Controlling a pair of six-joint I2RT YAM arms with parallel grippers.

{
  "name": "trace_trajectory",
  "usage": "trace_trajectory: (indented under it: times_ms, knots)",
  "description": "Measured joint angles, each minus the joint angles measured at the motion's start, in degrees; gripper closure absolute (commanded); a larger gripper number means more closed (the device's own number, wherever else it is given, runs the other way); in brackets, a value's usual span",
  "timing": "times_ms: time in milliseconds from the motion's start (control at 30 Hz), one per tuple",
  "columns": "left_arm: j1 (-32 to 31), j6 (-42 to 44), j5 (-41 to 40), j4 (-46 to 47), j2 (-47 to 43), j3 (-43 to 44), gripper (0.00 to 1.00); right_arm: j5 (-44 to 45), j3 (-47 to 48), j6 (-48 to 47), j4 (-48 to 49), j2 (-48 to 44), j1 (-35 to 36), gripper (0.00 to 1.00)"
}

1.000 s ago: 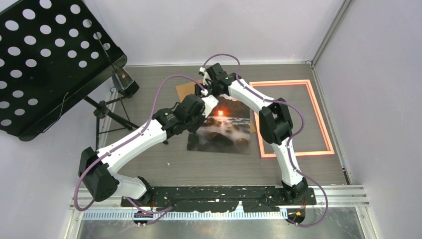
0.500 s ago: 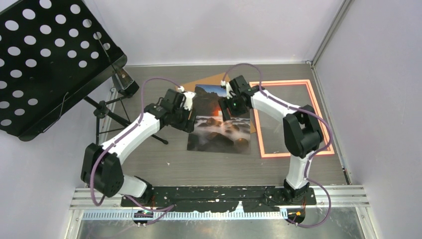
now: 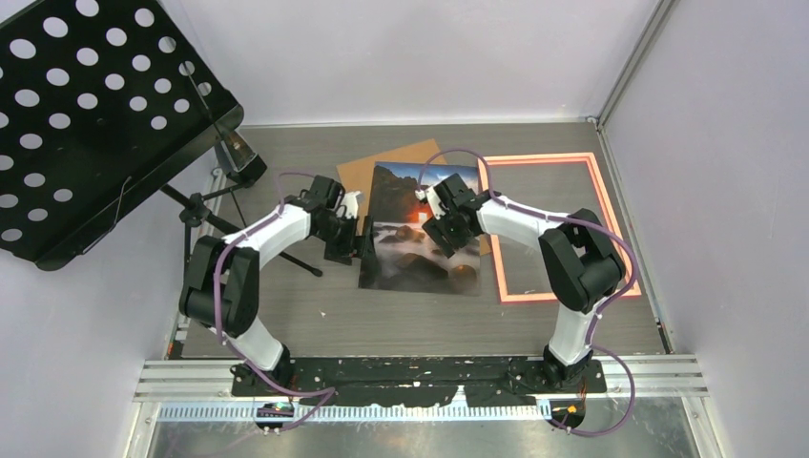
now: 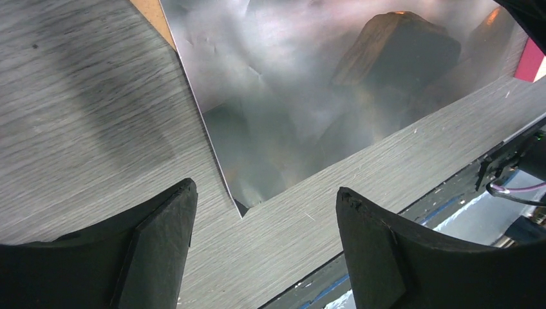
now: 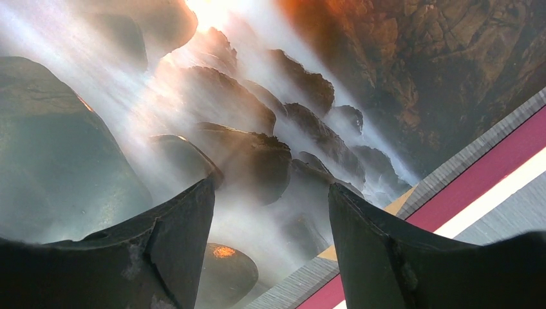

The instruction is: Put the photo into the frame

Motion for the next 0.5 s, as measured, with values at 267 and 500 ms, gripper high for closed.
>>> trace_trajectory:
  times_ms: [267, 500]
  knots:
    - [1.7, -1.0, 2.8, 0.8, 3.1, -0.9, 0.21, 0.1, 0.0, -0.4, 0.3, 0.2, 1.3, 0.3]
    - [2.1, -1.1, 4.5, 0.3, 5.5, -1.2, 0.2, -4.4, -0.7, -0.4, 0.7, 0.2, 1.6, 0.3]
